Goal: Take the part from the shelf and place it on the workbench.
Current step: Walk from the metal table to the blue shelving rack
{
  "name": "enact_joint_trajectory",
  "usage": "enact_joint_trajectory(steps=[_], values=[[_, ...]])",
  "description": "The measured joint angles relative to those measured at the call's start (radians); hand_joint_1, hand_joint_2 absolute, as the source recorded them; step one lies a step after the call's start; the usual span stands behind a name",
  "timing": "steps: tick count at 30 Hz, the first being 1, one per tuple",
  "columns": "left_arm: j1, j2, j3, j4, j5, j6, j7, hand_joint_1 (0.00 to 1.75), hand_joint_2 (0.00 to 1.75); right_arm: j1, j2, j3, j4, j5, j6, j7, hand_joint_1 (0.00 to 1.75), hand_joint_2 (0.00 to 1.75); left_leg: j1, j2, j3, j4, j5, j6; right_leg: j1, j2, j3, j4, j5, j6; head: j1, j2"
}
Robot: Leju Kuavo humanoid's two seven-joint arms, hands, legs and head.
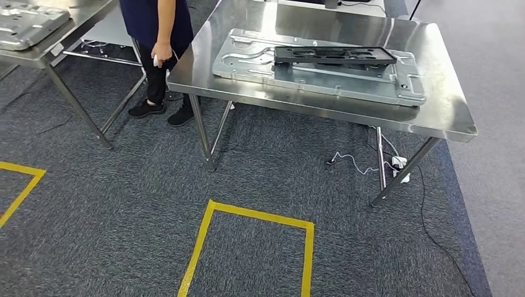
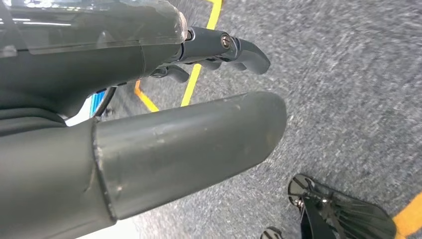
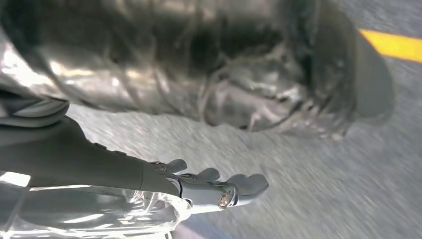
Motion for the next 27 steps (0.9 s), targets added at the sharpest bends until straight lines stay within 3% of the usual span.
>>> enact_joint_trajectory(steps=[1, 3, 5, 7, 9, 11, 13, 14, 15, 18, 19, 20, 22, 24, 25, 27], values=[[0.0, 0.0, 0.0, 0.0, -0.003, 0.0, 0.0, 0.0, 0.0, -0.004, -0.005, -0.011, 0.018, -0.001, 0.024, 0.018, 0.0, 0.0, 0.0, -0.014, -0.001, 0.003, 0.001, -0.002, 0.0, 0.013, 0.037, -0.07, 0.038, -0.004, 0.0, 0.0], [-0.001, -0.001, -0.002, 0.0, -0.01, -0.001, 0.002, 0.0, 0.0, -0.012, -0.016, -0.034, 0.05, 0.001, 0.078, 0.056, 0.0, 0.0, 0.0, -0.037, -0.007, 0.01, 0.002, -0.009, 0.0, 0.063, 0.095, -0.193, 0.083, -0.013, 0.0, 0.0], [-0.004, -0.001, -0.003, 0.0, -0.015, -0.001, 0.006, 0.0, 0.0, -0.022, -0.024, -0.053, 0.078, 0.005, 0.13, 0.098, 0.0, 0.0, 0.003, -0.057, -0.017, 0.013, 0.008, -0.023, 0.004, 0.086, 0.108, -0.232, 0.089, -0.018, 0.0, 0.0], [-0.005, 0.001, -0.003, 0.0, -0.017, 0.001, 0.009, 0.0, 0.0, -0.033, -0.026, -0.071, 0.101, 0.006, 0.174, 0.138, 0.0, 0.0, 0.006, -0.07, -0.026, 0.013, 0.013, -0.037, 0.003, 0.06, 0.108, -0.24, 0.098, -0.026, 0.0, 0.0], [-0.005, 0.003, -0.004, 0.0, -0.02, 0.005, 0.011, 0.0, 0.0, -0.041, -0.026, -0.088, 0.124, 0.006, 0.228, 0.2, 0.0, 0.0, 0.005, -0.033, -0.044, 0.046, -0.013, -0.048, -0.002, 0.032, 0.11, -0.251, 0.106, -0.039, -0.001, 0.0], [-0.008, 0.002, -0.007, 0.0, -0.025, 0.011, 0.01, 0.0, 0.0, -0.046, -0.026, -0.101, 0.146, 0.01, 0.272, 0.27, 0.0, 0.0, 0.007, 0.019, -0.093, 0.158, -0.084, -0.058, -0.002, 0.002, 0.107, -0.254, 0.11, -0.046, -0.002, 0.0], [-0.011, -0.002, -0.014, 0.0, -0.031, 0.023, 0.011, 0.0, 0.0, -0.051, -0.024, -0.112, 0.164, 0.014, 0.286, 0.309, 0.0, 0.0, 0.011, 0.035, -0.145, 0.279, -0.137, -0.069, 0.0, -0.031, 0.1, -0.25, 0.109, -0.047, -0.002, 0.0], [-0.012, -0.005, -0.018, 0.0, -0.035, 0.029, 0.013, 0.0, 0.0, -0.054, -0.023, -0.116, 0.171, 0.016, 0.287, 0.316, 0.0, 0.0, 0.012, 0.038, -0.147, 0.295, -0.136, -0.072, 0.0, -0.046, 0.097, -0.248, 0.109, -0.046, -0.002, 0.0], [-0.011, -0.008, -0.021, 0.0, -0.039, 0.033, 0.014, 0.0, 0.0, -0.058, -0.022, -0.12, 0.176, 0.017, 0.288, 0.318, 0.0, 0.0, 0.013, 0.044, -0.127, 0.268, -0.117, -0.073, 0.0, -0.061, 0.095, -0.245, 0.108, -0.045, -0.002, 0.0], [-0.01, -0.014, -0.031, 0.0, -0.053, 0.036, 0.016, 0.0, 0.0, -0.069, -0.019, -0.126, 0.186, 0.017, 0.29, 0.31, 0.0, 0.0, 0.013, 0.086, -0.005, 0.061, -0.044, -0.066, 0.002, -0.094, 0.095, -0.237, 0.102, -0.034, -0.001, 0.0], [-0.011, -0.015, -0.035, 0.0, -0.059, 0.036, 0.017, 0.0, 0.0, -0.072, -0.019, -0.128, 0.188, 0.017, 0.29, 0.305, 0.0, 0.0, 0.011, 0.095, 0.016, 0.021, -0.035, -0.06, 0.004, -0.102, 0.097, -0.235, 0.101, -0.028, -0.001, 0.0], [-0.009, -0.017, -0.041, 0.0, -0.065, 0.036, 0.017, 0.0, 0.0, -0.075, -0.02, -0.13, 0.189, 0.018, 0.291, 0.301, 0.0, 0.0, 0.009, 0.099, 0.021, 0.007, -0.035, -0.053, 0.005, -0.109, 0.098, -0.233, 0.1, -0.022, -0.001, 0.0], [-0.004, -0.017, -0.05, -0.001, -0.077, 0.035, 0.021, 0.0, 0.0, -0.082, -0.02, -0.133, 0.19, 0.02, 0.294, 0.297, 0.0, 0.0, 0.008, 0.082, 0.019, 0.006, -0.029, -0.041, 0.006, -0.119, 0.102, -0.234, 0.1, -0.01, -0.002, 0.0], [-0.001, -0.017, -0.056, -0.001, -0.083, 0.031, 0.026, 0.0, 0.0, -0.085, -0.02, -0.134, 0.192, 0.025, 0.299, 0.297, 0.0, 0.0, 0.012, 0.066, 0.02, 0.0, -0.021, -0.027, 0.003, -0.09, 0.095, -0.207, 0.074, 0.0, -0.001, 0.0], [-0.001, -0.017, -0.059, -0.001, -0.085, 0.029, 0.028, 0.0, 0.0, -0.085, -0.02, -0.135, 0.192, 0.028, 0.301, 0.296, 0.0, 0.0, 0.014, 0.058, 0.02, -0.003, -0.017, -0.02, 0.0, -0.063, 0.078, -0.166, 0.045, 0.004, -0.001, 0.0], [-0.002, -0.016, -0.066, -0.001, -0.085, 0.025, 0.029, 0.0, 0.0, -0.082, -0.02, -0.137, 0.194, 0.033, 0.302, 0.296, 0.0, 0.0, 0.012, 0.04, 0.012, -0.002, -0.012, -0.012, -0.002, -0.015, 0.017, -0.032, -0.025, 0.007, -0.001, 0.0]])
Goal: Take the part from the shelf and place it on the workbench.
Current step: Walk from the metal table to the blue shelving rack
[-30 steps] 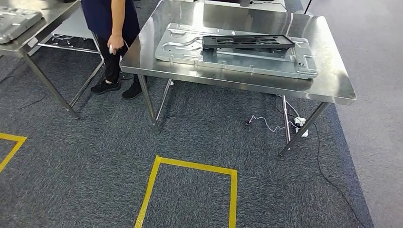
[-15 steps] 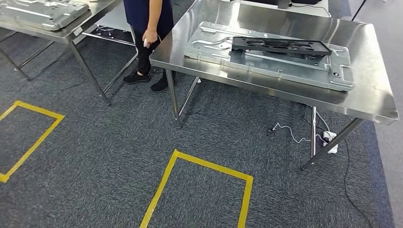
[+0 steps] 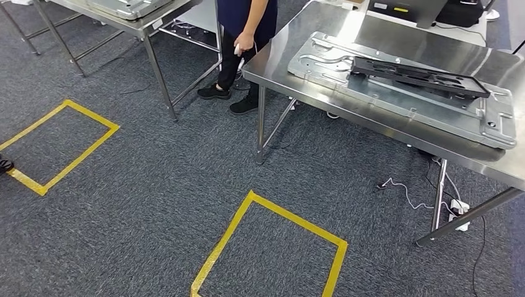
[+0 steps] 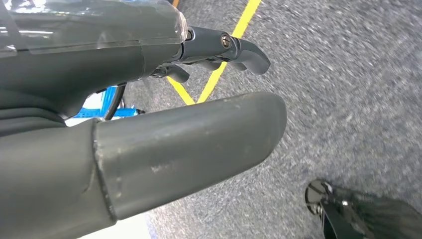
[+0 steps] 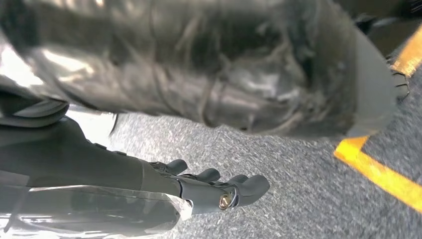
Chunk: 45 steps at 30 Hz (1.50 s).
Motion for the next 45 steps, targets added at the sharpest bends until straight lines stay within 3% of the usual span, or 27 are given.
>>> enact_joint_trajectory(steps=[1, 2, 3, 4, 6, 8, 9, 11, 13, 15, 17, 18, 19, 22, 23, 25, 26, 28, 30, 32, 33, 34, 35, 37, 39, 41, 45], values=[[0.0, 0.001, -0.003, 0.0, 0.0, -0.001, 0.0, 0.0, 0.0, 0.001, 0.0, -0.001, 0.001, 0.001, 0.0, 0.0, 0.0, 0.0, -0.001, -0.011, -0.003, 0.001, 0.001, 0.001, 0.0, 0.008, -0.028, 0.058, -0.02, 0.0, 0.0, 0.0], [0.001, 0.001, -0.005, 0.0, 0.0, -0.002, 0.0, 0.0, 0.0, 0.002, 0.0, -0.002, 0.001, 0.002, 0.0, 0.0, 0.0, 0.0, -0.003, -0.024, -0.005, 0.003, 0.002, 0.002, 0.0, 0.011, -0.042, 0.086, -0.02, 0.0, 0.0, 0.0], [0.001, 0.001, -0.006, 0.0, 0.0, -0.002, 0.0, 0.0, 0.0, 0.002, 0.0, -0.002, 0.002, 0.002, 0.0, 0.0, 0.0, 0.0, -0.003, -0.038, -0.005, 0.005, 0.002, 0.002, 0.0, 0.013, -0.037, 0.073, 0.002, -0.002, 0.0, 0.0], [0.002, 0.002, -0.008, 0.0, 0.0, -0.002, 0.0, 0.0, 0.0, 0.002, 0.0, -0.002, 0.003, 0.002, 0.0, 0.0, 0.0, 0.0, -0.004, -0.053, -0.005, 0.008, 0.001, 0.001, 0.0, 0.019, -0.014, 0.022, 0.039, -0.005, 0.0, 0.0], [0.002, 0.001, -0.009, 0.0, 0.0, -0.003, 0.0, 0.0, 0.0, 0.003, 0.0, -0.002, 0.004, 0.002, 0.0, 0.0, 0.0, 0.0, -0.004, -0.079, -0.009, 0.017, -0.001, -0.004, -0.001, 0.065, 0.044, -0.114, 0.103, -0.013, 0.0, 0.0], [0.0, 0.001, -0.01, 0.0, 0.001, -0.003, 0.0, 0.0, 0.0, 0.003, -0.001, -0.003, 0.004, 0.003, 0.001, 0.001, 0.0, 0.0, -0.003, -0.102, -0.02, 0.024, 0.0, -0.017, -0.001, 0.103, 0.068, -0.178, 0.118, -0.019, 0.0, 0.0], [0.0, 0.001, -0.01, 0.0, 0.002, -0.003, 0.0, 0.0, 0.0, 0.002, -0.001, -0.003, 0.005, 0.004, 0.002, 0.002, 0.0, 0.0, -0.001, -0.113, -0.025, 0.025, 0.003, -0.025, 0.001, 0.103, 0.069, -0.181, 0.117, -0.021, 0.0, 0.0], [0.002, 0.002, -0.01, 0.0, 0.006, -0.002, 0.001, 0.0, 0.0, 0.0, 0.0, -0.003, 0.006, 0.008, 0.003, 0.006, 0.0, 0.0, 0.002, -0.126, -0.032, 0.025, 0.005, -0.038, 0.0, 0.076, 0.072, -0.189, 0.122, -0.031, 0.0, 0.0], [0.002, 0.004, -0.01, 0.0, 0.009, -0.002, 0.001, 0.0, 0.0, -0.001, 0.001, -0.003, 0.008, 0.014, 0.006, 0.008, 0.0, 0.0, -0.001, -0.083, -0.058, 0.074, -0.027, -0.047, -0.003, 0.045, 0.077, -0.202, 0.129, -0.046, -0.002, 0.0], [-0.001, 0.004, -0.01, 0.0, 0.01, -0.003, 0.002, 0.0, 0.0, 0.001, 0.001, -0.003, 0.01, 0.02, 0.009, 0.008, 0.0, 0.0, -0.001, -0.023, -0.116, 0.196, -0.094, -0.053, 0.0, 0.013, 0.076, -0.205, 0.129, -0.054, -0.004, 0.0], [-0.003, 0.005, -0.01, 0.0, 0.011, -0.004, 0.003, 0.0, 0.0, 0.001, 0.001, -0.003, 0.013, 0.022, 0.01, 0.008, 0.0, 0.0, 0.001, -0.004, -0.16, 0.295, -0.129, -0.059, 0.003, -0.019, 0.073, -0.204, 0.128, -0.055, -0.004, 0.0], [-0.001, 0.006, -0.01, 0.0, 0.011, -0.005, 0.004, 0.0, 0.0, 0.001, 0.001, -0.003, 0.013, 0.023, 0.011, 0.008, 0.0, 0.0, 0.002, 0.0, -0.155, 0.291, -0.117, -0.061, 0.003, -0.035, 0.073, -0.203, 0.127, -0.054, -0.004, 0.0], [0.0, 0.007, -0.01, 0.0, 0.011, -0.005, 0.005, 0.0, 0.0, 0.0, 0.001, -0.003, 0.013, 0.023, 0.013, 0.008, 0.0, 0.0, 0.003, 0.006, -0.129, 0.248, -0.09, -0.061, 0.003, -0.049, 0.074, -0.202, 0.125, -0.052, -0.004, 0.0], [-0.001, 0.01, -0.01, 0.0, 0.011, -0.007, 0.006, 0.0, 0.0, -0.004, 0.001, -0.003, 0.014, 0.025, 0.017, 0.011, 0.0, 0.0, 0.0, 0.053, -0.018, 0.049, -0.015, -0.054, 0.006, -0.081, 0.08, -0.198, 0.118, -0.04, -0.004, 0.0], [-0.002, 0.01, -0.01, 0.0, 0.011, -0.007, 0.006, 0.0, 0.0, -0.005, 0.0, -0.003, 0.014, 0.026, 0.017, 0.013, 0.0, 0.0, -0.003, 0.061, -0.004, 0.02, -0.01, -0.049, 0.007, -0.09, 0.083, -0.197, 0.116, -0.034, -0.004, 0.0], [-0.001, 0.012, -0.01, 0.0, 0.011, -0.007, 0.006, 0.0, 0.0, -0.01, 0.0, -0.003, 0.015, 0.027, 0.018, 0.016, 0.0, 0.0, -0.008, 0.05, -0.008, 0.013, -0.009, -0.038, 0.008, -0.103, 0.088, -0.199, 0.116, -0.023, -0.004, 0.0], [0.001, 0.012, -0.01, 0.0, 0.011, -0.007, 0.006, 0.0, 0.0, -0.013, 0.0, -0.003, 0.015, 0.028, 0.018, 0.017, 0.0, 0.0, -0.006, 0.041, -0.007, 0.01, -0.006, -0.033, 0.006, -0.101, 0.09, -0.197, 0.113, -0.017, -0.004, 0.0], [0.002, 0.013, -0.01, 0.0, 0.011, -0.007, 0.006, 0.0, 0.0, -0.015, 0.0, -0.003, 0.015, 0.031, 0.02, 0.018, 0.0, 0.0, 0.0, 0.025, -0.003, 0.0, 0.002, -0.019, 0.003, -0.056, 0.079, -0.163, 0.083, -0.008, -0.004, 0.0], [-0.001, 0.013, -0.01, 0.0, 0.01, -0.007, 0.006, 0.0, 0.0, -0.013, 0.0, -0.003, 0.015, 0.035, 0.021, 0.017, 0.0, 0.0, 0.001, 0.008, -0.005, -0.003, 0.008, -0.01, 0.001, -0.002, 0.027, -0.05, 0.015, -0.006, -0.004, 0.0], [-0.002, 0.014, -0.01, 0.0, 0.009, -0.006, 0.006, 0.0, 0.0, -0.011, 0.0, -0.003, 0.015, 0.036, 0.022, 0.016, 0.0, 0.0, -0.001, -0.016, -0.008, -0.002, 0.009, -0.008, 0.001, 0.011, -0.032, 0.07, -0.029, -0.006, -0.004, 0.0], [-0.002, 0.014, -0.01, 0.0, 0.008, -0.006, 0.006, 0.0, 0.0, -0.011, 0.0, -0.003, 0.016, 0.037, 0.022, 0.016, 0.0, 0.0, -0.002, -0.03, -0.009, -0.001, 0.009, -0.008, 0.001, 0.013, -0.042, 0.085, -0.021, -0.006, -0.004, 0.0], [-0.002, 0.014, -0.01, 0.0, 0.007, -0.006, 0.006, 0.0, 0.0, -0.011, 0.0, -0.003, 0.016, 0.037, 0.023, 0.016, 0.0, 0.0, -0.002, -0.045, -0.008, 0.001, 0.009, -0.009, 0.001, 0.016, -0.032, 0.059, 0.008, -0.008, -0.004, 0.0], [-0.002, 0.014, -0.01, 0.0, 0.007, -0.005, 0.006, 0.0, 0.0, -0.01, 0.0, -0.003, 0.016, 0.037, 0.023, 0.016, 0.0, 0.0, -0.002, -0.06, -0.007, 0.004, 0.008, -0.01, 0.0, 0.024, -0.007, -0.001, 0.049, -0.01, -0.004, 0.0], [-0.003, 0.013, -0.01, 0.0, 0.006, -0.006, 0.006, 0.0, 0.0, -0.008, -0.001, -0.002, 0.016, 0.037, 0.024, 0.016, 0.0, 0.0, -0.003, -0.086, -0.011, 0.012, 0.005, -0.017, -0.004, 0.068, 0.045, -0.126, 0.106, -0.016, -0.004, 0.0], [-0.004, 0.013, -0.01, 0.0, 0.004, -0.006, 0.006, 0.0, 0.0, -0.007, -0.002, -0.002, 0.016, 0.037, 0.025, 0.016, 0.0, 0.0, -0.003, -0.108, -0.021, 0.018, 0.005, -0.029, -0.004, 0.096, 0.062, -0.176, 0.116, -0.023, -0.004, 0.0], [-0.002, 0.013, -0.01, 0.0, 0.001, -0.006, 0.006, 0.0, 0.0, -0.011, -0.003, -0.002, 0.016, 0.037, 0.027, 0.018, 0.0, 0.0, -0.001, -0.124, -0.029, 0.019, 0.007, -0.043, -0.002, 0.076, 0.062, -0.18, 0.119, -0.031, -0.004, 0.0], [0.001, 0.013, -0.01, 0.0, 0.0, -0.006, 0.006, 0.0, 0.0, -0.011, -0.003, -0.003, 0.017, 0.037, 0.029, 0.019, 0.0, 0.0, -0.005, -0.055, -0.042, 0.049, -0.013, -0.052, -0.006, 0.043, 0.072, -0.196, 0.125, -0.051, -0.004, 0.0]])
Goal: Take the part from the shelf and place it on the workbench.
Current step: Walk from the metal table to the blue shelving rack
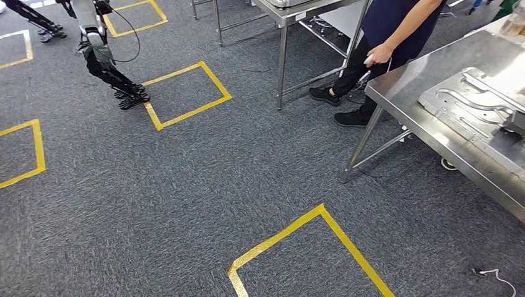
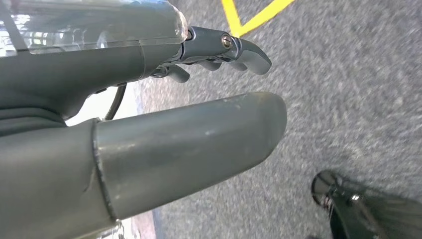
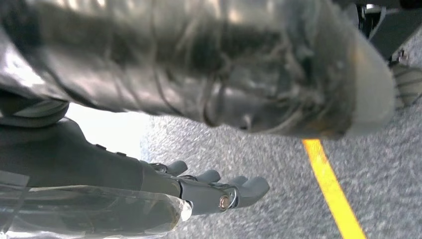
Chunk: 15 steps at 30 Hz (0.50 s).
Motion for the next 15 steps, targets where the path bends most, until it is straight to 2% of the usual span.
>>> enact_joint_trajectory(steps=[2, 4, 6, 7, 8, 10, 11, 13, 14, 15], values=[[0.0, 0.0, 0.0, 0.0, 0.0, 0.0, 0.0, 0.0, 0.0, 0.0, 0.0, 0.0, 0.0, 0.0, 0.0, 0.0, 0.0, 0.0, 0.0, 0.005, -0.002, 0.005, -0.003, 0.0, 0.0, -0.001, 0.0, 0.0, 0.0, -0.001, 0.0, 0.0], [-0.003, 0.0, 0.0, 0.0, 0.0, 0.0, 0.0, 0.0, 0.0, 0.002, 0.0, 0.0, 0.0, 0.0, 0.0, 0.0, 0.0, 0.0, 0.001, 0.025, -0.032, 0.063, -0.036, -0.003, 0.003, -0.015, 0.001, 0.0, -0.001, -0.005, 0.0, 0.0], [-0.005, 0.0, -0.001, 0.0, -0.001, 0.0, 0.001, 0.0, 0.0, 0.003, -0.001, 0.0, 0.0, 0.0, 0.002, 0.0, 0.0, 0.0, 0.003, 0.05, -0.075, 0.154, -0.061, -0.008, 0.008, -0.062, 0.002, 0.002, -0.007, -0.009, 0.0, 0.0], [-0.004, 0.001, -0.001, 0.0, -0.001, 0.0, 0.002, 0.0, 0.0, 0.003, -0.001, 0.0, 0.0, 0.0, 0.003, 0.0, 0.0, 0.0, 0.003, 0.061, -0.067, 0.145, -0.046, -0.009, 0.01, -0.085, 0.005, 0.003, -0.011, -0.008, 0.0, 0.0], [-0.004, 0.001, -0.001, 0.0, -0.002, 0.0, 0.002, 0.0, 0.0, 0.003, -0.002, 0.0, 0.0, 0.0, 0.004, 0.0, 0.0, 0.0, 0.003, 0.081, -0.044, 0.104, -0.024, -0.007, 0.011, -0.108, 0.008, 0.005, -0.016, -0.005, 0.0, 0.0], [-0.005, 0.001, -0.002, 0.0, -0.004, 0.001, 0.003, 0.0, 0.0, 0.002, -0.002, 0.0, 0.001, 0.0, 0.006, 0.0, 0.0, 0.0, -0.003, 0.111, 0.014, -0.004, 0.009, 0.003, 0.014, -0.128, 0.014, 0.008, -0.023, 0.005, 0.0, 0.0], [-0.006, 0.001, -0.002, 0.0, -0.005, 0.001, 0.003, 0.0, 0.0, 0.001, -0.002, 0.0, 0.001, 0.0, 0.006, 0.001, 0.0, 0.0, -0.007, 0.117, 0.022, -0.023, 0.01, 0.009, 0.016, -0.137, 0.017, 0.007, -0.025, 0.01, 0.0, 0.0], [-0.002, 0.001, -0.002, 0.0, -0.006, 0.002, 0.005, 0.0, 0.0, -0.005, -0.002, 0.0, 0.001, 0.0, 0.008, 0.002, 0.0, 0.0, -0.01, 0.101, 0.021, -0.027, 0.012, 0.021, 0.017, -0.149, 0.023, 0.004, -0.027, 0.02, 0.0, 0.0], [0.0, 0.001, -0.003, 0.0, -0.006, 0.002, 0.006, 0.0, 0.0, -0.007, -0.002, 0.0, 0.002, 0.0, 0.008, 0.002, 0.0, 0.0, -0.008, 0.093, 0.023, -0.032, 0.014, 0.026, 0.015, -0.14, 0.025, 0.007, -0.032, 0.026, 0.0, 0.0], [0.0, 0.001, -0.003, 0.0, -0.006, 0.002, 0.006, 0.0, 0.0, -0.008, -0.002, 0.0, 0.002, 0.0, 0.008, 0.002, 0.0, 0.0, -0.005, 0.084, 0.026, -0.037, 0.018, 0.033, 0.013, -0.117, 0.021, 0.022, -0.045, 0.031, 0.0, 0.0]])
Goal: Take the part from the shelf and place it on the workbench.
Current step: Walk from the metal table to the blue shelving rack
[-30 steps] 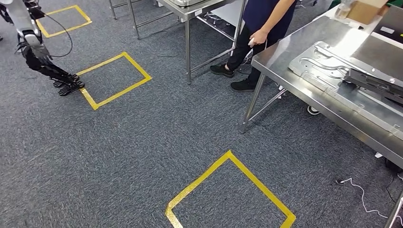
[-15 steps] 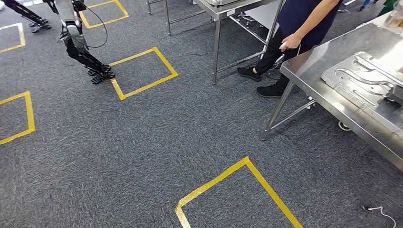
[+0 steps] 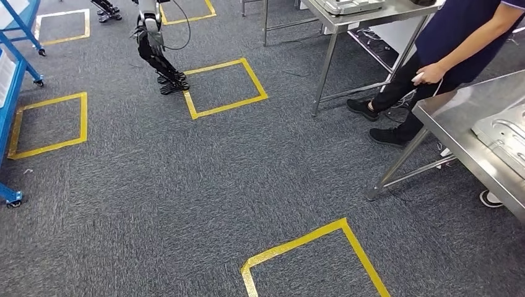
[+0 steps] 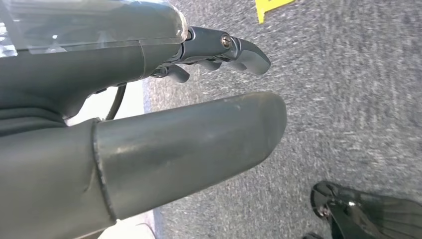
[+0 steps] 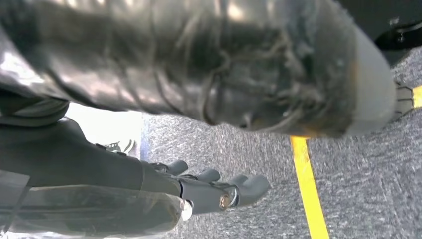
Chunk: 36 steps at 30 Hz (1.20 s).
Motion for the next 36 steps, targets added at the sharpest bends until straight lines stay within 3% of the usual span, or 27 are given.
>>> enact_joint_trajectory(steps=[2, 4, 5, 6, 8, 9, 11, 12, 14, 16, 18, 20, 21, 22, 23, 25, 27, 28, 29, 31, 33, 34, 35, 36], values=[[-0.002, 0.0, -0.001, 0.0, 0.0, 0.0, 0.001, 0.0, 0.0, 0.002, 0.0, 0.0, 0.001, 0.0, 0.0, -0.001, 0.0, 0.0, 0.003, -0.018, 0.003, -0.007, 0.005, 0.01, -0.004, 0.06, -0.041, 0.089, -0.055, 0.007, 0.0, 0.0], [-0.005, 0.0, -0.002, 0.0, 0.0, 0.0, 0.001, 0.0, 0.0, 0.006, 0.0, 0.0, 0.001, 0.0, 0.0, -0.001, 0.0, 0.0, 0.002, -0.039, 0.001, -0.007, 0.006, 0.014, -0.005, 0.084, -0.108, 0.218, -0.108, 0.009, 0.0, 0.0], [-0.005, 0.0, -0.002, 0.0, -0.001, 0.0, 0.001, 0.0, 0.0, 0.007, -0.001, 0.0, 0.001, 0.0, 0.0, -0.001, 0.0, 0.0, 0.002, -0.053, 0.002, -0.007, 0.006, 0.015, -0.005, 0.086, -0.13, 0.255, -0.112, 0.009, 0.0, 0.0], [-0.005, 0.0, -0.002, 0.0, -0.001, 0.0, 0.001, 0.0, 0.0, 0.007, -0.001, 0.0, 0.002, 0.0, 0.0, -0.001, 0.0, 0.0, 0.001, -0.067, 0.003, -0.007, 0.006, 0.015, -0.005, 0.088, -0.135, 0.256, -0.094, 0.008, 0.0, 0.0], [-0.005, 0.0, -0.004, 0.0, -0.001, 0.0, 0.001, 0.0, 0.0, 0.009, -0.002, 0.0, 0.002, 0.0, 0.0, -0.001, 0.0, 0.0, 0.002, -0.097, 0.008, -0.006, 0.005, 0.013, -0.005, 0.109, -0.097, 0.154, -0.013, 0.002, 0.0, 0.0], [-0.005, -0.002, -0.004, 0.0, -0.001, 0.0, 0.001, 0.0, 0.0, 0.01, -0.003, 0.0, 0.002, 0.0, 0.0, -0.001, 0.0, 0.0, 0.002, -0.109, 0.007, -0.004, 0.004, 0.01, -0.006, 0.139, -0.072, 0.089, 0.021, -0.004, 0.0, 0.0], [-0.006, -0.004, -0.005, 0.0, -0.001, 0.0, 0.001, 0.0, 0.0, 0.012, -0.006, 0.0, 0.002, 0.0, 0.001, -0.001, 0.0, 0.0, 0.005, -0.132, -0.001, 0.0, 0.004, 0.001, -0.005, 0.186, -0.042, 0.003, 0.052, -0.014, 0.0, 0.0], [-0.006, -0.005, -0.006, 0.0, -0.002, 0.0, 0.001, 0.0, 0.0, 0.011, -0.007, 0.0, 0.002, 0.001, 0.001, -0.001, 0.0, 0.0, 0.008, -0.144, -0.006, 0.0, 0.006, -0.007, -0.003, 0.191, -0.04, -0.008, 0.049, -0.018, 0.0, 0.0], [-0.004, -0.005, -0.006, 0.0, -0.002, 0.0, 0.001, 0.0, 0.0, 0.009, -0.007, 0.0, 0.002, 0.001, 0.002, -0.001, 0.0, 0.0, 0.012, -0.157, -0.014, 0.0, 0.009, -0.02, -0.002, 0.164, -0.033, -0.021, 0.052, -0.025, 0.0, 0.0], [-0.004, -0.005, -0.006, 0.0, -0.002, 0.0, 0.002, 0.0, 0.0, 0.01, -0.006, 0.0, 0.003, 0.001, 0.003, -0.001, 0.0, 0.0, 0.009, -0.112, -0.035, 0.042, -0.017, -0.027, -0.005, 0.132, -0.02, -0.038, 0.057, -0.037, 0.0, 0.0], [-0.007, -0.006, -0.006, 0.0, -0.002, 0.0, 0.002, 0.0, 0.0, 0.013, -0.006, 0.0, 0.003, 0.001, 0.004, -0.001, 0.0, 0.0, 0.008, -0.053, -0.092, 0.158, -0.075, -0.031, -0.004, 0.099, -0.012, -0.046, 0.056, -0.045, -0.001, 0.0], [-0.008, -0.006, -0.007, 0.0, -0.002, 0.0, 0.002, 0.0, 0.0, 0.014, -0.006, 0.0, 0.003, 0.001, 0.004, -0.001, 0.0, 0.0, 0.013, -0.036, -0.15, 0.268, -0.112, -0.04, -0.002, 0.065, -0.01, -0.046, 0.052, -0.045, -0.001, 0.0], [-0.007, -0.006, -0.007, 0.0, -0.002, 0.0, 0.002, 0.0, 0.0, 0.013, -0.006, 0.0, 0.003, 0.001, 0.004, -0.001, 0.0, 0.0, 0.016, -0.032, -0.155, 0.276, -0.104, -0.044, -0.003, 0.05, -0.008, -0.045, 0.048, -0.044, -0.001, 0.0], [-0.005, -0.006, -0.008, 0.0, -0.002, 0.0, 0.002, 0.0, 0.0, 0.013, -0.006, 0.0, 0.003, 0.001, 0.004, -0.001, 0.0, 0.0, 0.02, -0.026, -0.138, 0.244, -0.078, -0.047, -0.004, 0.036, -0.004, -0.044, 0.045, -0.041, -0.001, 0.0], [-0.004, -0.006, -0.008, 0.0, -0.002, 0.0, 0.002, 0.0, 0.0, 0.012, -0.006, 0.0, 0.003, 0.001, 0.004, -0.001, 0.0, 0.0, 0.024, -0.014, -0.103, 0.18, -0.042, -0.051, -0.005, 0.023, -0.001, -0.041, 0.039, -0.036, 0.0, 0.0], [-0.004, -0.006, -0.008, 0.0, -0.002, -0.001, 0.002, 0.0, 0.0, 0.012, -0.007, 0.0, 0.003, 0.002, 0.004, -0.001, 0.0, 0.0, 0.023, 0.02, -0.038, 0.057, 0.003, -0.051, -0.003, 0.002, 0.004, -0.032, 0.026, -0.023, 0.0, 0.0], [-0.005, -0.006, -0.01, 0.0, -0.003, -0.001, 0.002, 0.0, 0.0, 0.009, -0.008, 0.0, 0.004, 0.003, 0.005, -0.001, 0.0, 0.0, 0.017, 0.031, -0.019, 0.017, 0.005, -0.04, 0.0, -0.012, 0.008, -0.026, 0.018, -0.011, 0.001, 0.0], [-0.003, -0.006, -0.011, 0.0, -0.003, -0.001, 0.003, 0.0, 0.0, 0.006, -0.007, 0.0, 0.004, 0.004, 0.005, -0.001, 0.0, 0.0, 0.015, 0.02, -0.02, 0.017, 0.005, -0.031, 0.0, -0.019, 0.011, -0.026, 0.016, -0.007, 0.001, 0.0], [-0.002, -0.005, -0.012, 0.0, -0.004, -0.001, 0.003, 0.0, 0.0, 0.003, -0.007, 0.0, 0.004, 0.004, 0.005, -0.001, 0.0, 0.0, 0.014, 0.012, -0.02, 0.016, 0.005, -0.023, -0.002, -0.017, 0.014, -0.026, 0.013, -0.002, 0.001, 0.0], [-0.001, -0.004, -0.013, 0.0, -0.006, -0.001, 0.003, 0.0, 0.0, 0.0, -0.006, 0.0, 0.004, 0.004, 0.005, -0.001, 0.0, 0.0, 0.015, -0.004, -0.017, 0.01, 0.008, -0.01, -0.008, 0.02, 0.002, 0.007, -0.014, 0.006, 0.001, 0.0], [-0.003, -0.004, -0.014, 0.0, -0.007, -0.001, 0.003, 0.0, 0.0, 0.003, -0.005, 0.0, 0.004, 0.004, 0.005, 0.0, 0.0, 0.0, 0.013, -0.022, -0.015, 0.008, 0.008, 0.0, -0.009, 0.069, -0.055, 0.121, -0.075, 0.006, 0.001, 0.0], [-0.004, -0.003, -0.015, 0.0, -0.007, -0.001, 0.003, 0.0, 0.0, 0.004, -0.004, 0.0, 0.004, 0.004, 0.005, 0.0, 0.0, 0.0, 0.01, -0.033, -0.015, 0.008, 0.008, 0.004, -0.007, 0.079, -0.094, 0.193, -0.103, 0.003, 0.001, 0.0], [-0.004, -0.003, -0.015, 0.0, -0.008, -0.001, 0.003, 0.0, 0.0, 0.005, -0.004, 0.0, 0.005, 0.004, 0.005, 0.0, 0.0, 0.0, 0.006, -0.045, -0.014, 0.009, 0.007, 0.006, -0.005, 0.083, -0.128, 0.25, -0.116, 0.0, 0.001, 0.0], [-0.004, -0.003, -0.015, 0.0, -0.008, -0.001, 0.003, 0.0, 0.0, 0.006, -0.004, 0.0, 0.005, 0.004, 0.005, 0.0, 0.0, 0.0, 0.002, -0.059, -0.012, 0.009, 0.006, 0.008, -0.002, 0.086, -0.147, 0.275, -0.108, -0.006, 0.001, 0.0]])
